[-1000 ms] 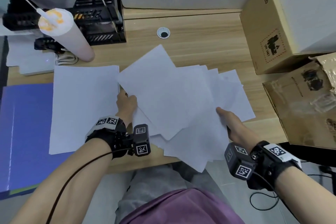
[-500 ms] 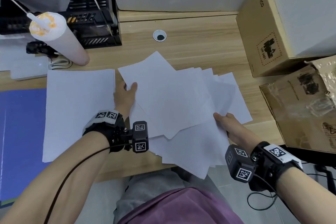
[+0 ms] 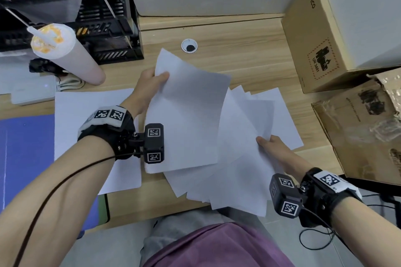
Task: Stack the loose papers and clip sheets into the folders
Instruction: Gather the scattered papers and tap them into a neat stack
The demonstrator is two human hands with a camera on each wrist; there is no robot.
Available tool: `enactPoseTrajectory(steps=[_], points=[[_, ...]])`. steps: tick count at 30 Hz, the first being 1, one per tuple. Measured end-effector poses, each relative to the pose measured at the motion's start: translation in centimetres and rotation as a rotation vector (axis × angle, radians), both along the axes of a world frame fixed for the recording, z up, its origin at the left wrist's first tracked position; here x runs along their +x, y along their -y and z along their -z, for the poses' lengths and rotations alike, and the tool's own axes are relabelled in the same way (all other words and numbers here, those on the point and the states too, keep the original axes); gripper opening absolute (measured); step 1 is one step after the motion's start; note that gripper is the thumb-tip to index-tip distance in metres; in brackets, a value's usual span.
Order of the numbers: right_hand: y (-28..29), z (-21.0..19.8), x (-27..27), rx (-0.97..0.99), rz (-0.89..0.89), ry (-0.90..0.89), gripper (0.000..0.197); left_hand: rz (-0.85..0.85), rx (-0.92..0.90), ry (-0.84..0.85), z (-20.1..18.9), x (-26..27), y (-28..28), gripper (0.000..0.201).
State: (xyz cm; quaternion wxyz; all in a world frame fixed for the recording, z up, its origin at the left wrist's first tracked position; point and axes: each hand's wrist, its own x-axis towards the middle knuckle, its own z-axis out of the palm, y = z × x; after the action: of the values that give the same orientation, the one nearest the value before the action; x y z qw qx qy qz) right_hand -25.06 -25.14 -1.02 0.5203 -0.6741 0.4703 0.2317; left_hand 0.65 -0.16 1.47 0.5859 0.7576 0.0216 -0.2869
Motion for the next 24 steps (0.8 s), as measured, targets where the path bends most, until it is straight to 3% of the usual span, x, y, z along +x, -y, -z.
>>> enactPoseTrajectory(steps=[2,6,8,12,14,17,24], points=[[0.1,0.1,0.1,0.008,0.0,-0.001,0.025,0.036,-0.02,-0.038,-1.2,0.6,0.6,0.008],[-0.1,0.4,0.2,0.024,0.025,0.02,0.029,0.528,0.184,-0.074,-1.8,0.3,1.6,0.02],[-0.3,0.4,0.2,0.041,0.031,0.032,0.027,0.652,0.287,-0.022,-0.2,-0.6,2.1,0.022],[-0.6,0.1,0.4,0.081,0.027,0.046,0.023,0.656,0.331,0.023,3.7,-3.2,2.6,0.027],[-0.5,0.0,0.5,0.097,0.046,0.052,0.022,0.673,0.306,0.028,4.8,-4.2,2.9,0.01],[-0.7,0.0,0.4,0.108,0.09,0.063,0.021,0.663,0.321,0.093,6.1,-5.1,3.0,0.039],[-1.3,0.8,0.3,0.142,0.206,0.082,0.019,0.655,0.571,0.303,8.0,-7.1,2.7,0.076]])
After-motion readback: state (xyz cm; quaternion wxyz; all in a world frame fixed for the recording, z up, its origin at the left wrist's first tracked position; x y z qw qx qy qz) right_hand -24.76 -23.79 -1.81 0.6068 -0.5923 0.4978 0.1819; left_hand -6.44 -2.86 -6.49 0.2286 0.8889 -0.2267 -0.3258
